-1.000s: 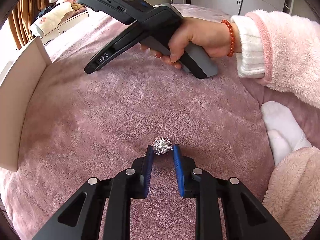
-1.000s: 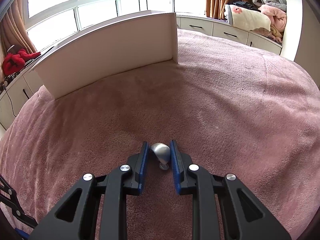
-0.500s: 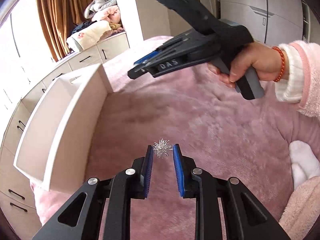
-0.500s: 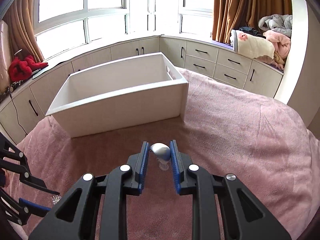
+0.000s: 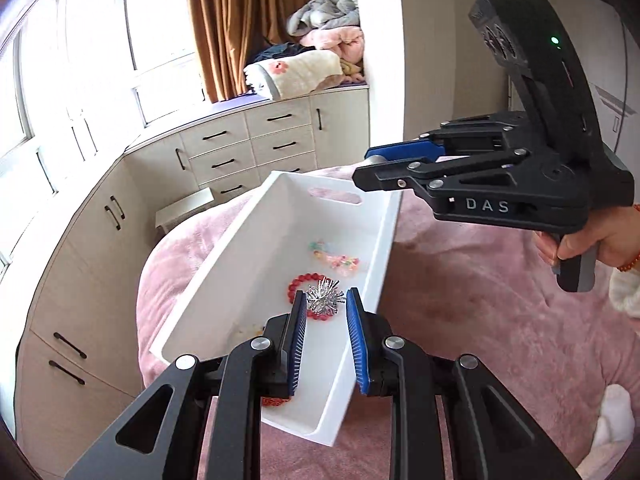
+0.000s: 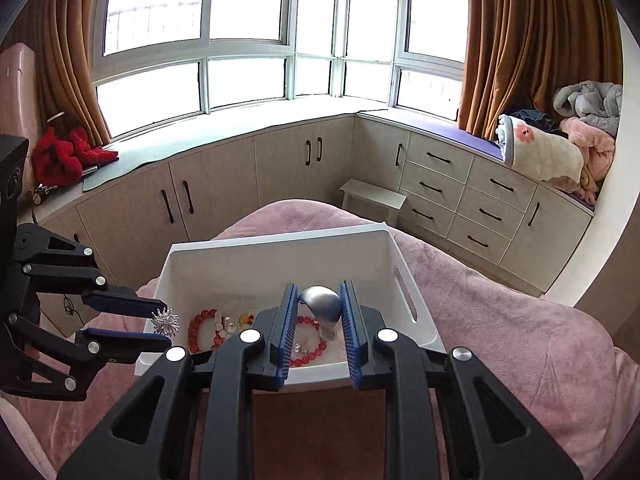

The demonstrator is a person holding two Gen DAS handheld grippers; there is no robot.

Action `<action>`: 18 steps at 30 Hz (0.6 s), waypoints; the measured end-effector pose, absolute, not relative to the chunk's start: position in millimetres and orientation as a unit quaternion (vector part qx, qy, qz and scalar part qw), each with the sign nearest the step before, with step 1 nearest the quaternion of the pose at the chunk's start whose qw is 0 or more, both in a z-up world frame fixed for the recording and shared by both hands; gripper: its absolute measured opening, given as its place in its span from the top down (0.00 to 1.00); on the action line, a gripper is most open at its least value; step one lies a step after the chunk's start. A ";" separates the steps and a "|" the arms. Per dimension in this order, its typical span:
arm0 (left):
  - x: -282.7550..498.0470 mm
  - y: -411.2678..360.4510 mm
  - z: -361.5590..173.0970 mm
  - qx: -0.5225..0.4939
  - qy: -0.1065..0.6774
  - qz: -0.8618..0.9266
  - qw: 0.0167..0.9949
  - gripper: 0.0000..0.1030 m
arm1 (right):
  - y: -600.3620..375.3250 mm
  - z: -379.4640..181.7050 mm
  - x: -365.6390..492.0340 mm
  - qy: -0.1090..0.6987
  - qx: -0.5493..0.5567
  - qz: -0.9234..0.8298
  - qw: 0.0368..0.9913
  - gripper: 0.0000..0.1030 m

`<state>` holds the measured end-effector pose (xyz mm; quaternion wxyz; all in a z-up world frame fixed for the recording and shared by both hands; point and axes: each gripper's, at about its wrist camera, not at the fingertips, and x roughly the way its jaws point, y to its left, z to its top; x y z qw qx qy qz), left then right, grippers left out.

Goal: Organize jewelry

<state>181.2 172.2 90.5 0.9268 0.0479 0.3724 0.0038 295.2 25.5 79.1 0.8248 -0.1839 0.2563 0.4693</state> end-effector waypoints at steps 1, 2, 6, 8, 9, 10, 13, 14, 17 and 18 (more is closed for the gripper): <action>184.8 180.1 90.6 0.045 0.376 0.016 0.925 0.76 | 32.8 78.8 298.3 0.258 -0.182 0.469 0.825 0.78; 188.8 187.5 90.0 0.045 0.381 0.030 0.923 0.76 | 39.4 77.8 302.4 0.262 -0.177 0.469 0.825 0.78; 204.6 209.5 75.1 0.045 0.409 0.068 0.909 0.76 | 60.9 67.5 320.1 0.289 -0.162 0.456 0.826 0.78; 212.0 218.1 64.3 0.030 0.425 0.078 0.901 0.76 | 72.3 59.3 326.8 0.305 -0.171 0.447 0.823 0.77; 215.1 222.7 58.2 0.015 0.433 0.080 0.898 0.75 | 77.2 54.2 329.5 0.314 -0.177 0.444 0.820 0.77; 218.8 225.9 51.7 -0.004 0.442 0.080 0.894 0.75 | 81.4 51.5 330.3 0.319 -0.183 0.439 0.820 0.75; 221.3 231.3 36.4 -0.044 0.445 0.086 0.890 0.75 | 86.8 47.7 329.2 0.318 -0.178 0.430 0.826 0.47; 221.2 232.7 33.1 -0.055 0.443 0.092 0.890 0.74 | 87.5 47.5 328.3 0.318 -0.176 0.429 0.827 0.42; 218.7 233.0 32.1 -0.065 0.424 0.114 0.896 0.48 | 89.7 47.7 327.4 0.322 -0.188 0.407 0.834 0.32; 217.4 231.5 35.5 -0.058 0.414 0.120 0.900 0.39 | 88.2 51.0 328.7 0.320 -0.186 0.400 0.838 0.30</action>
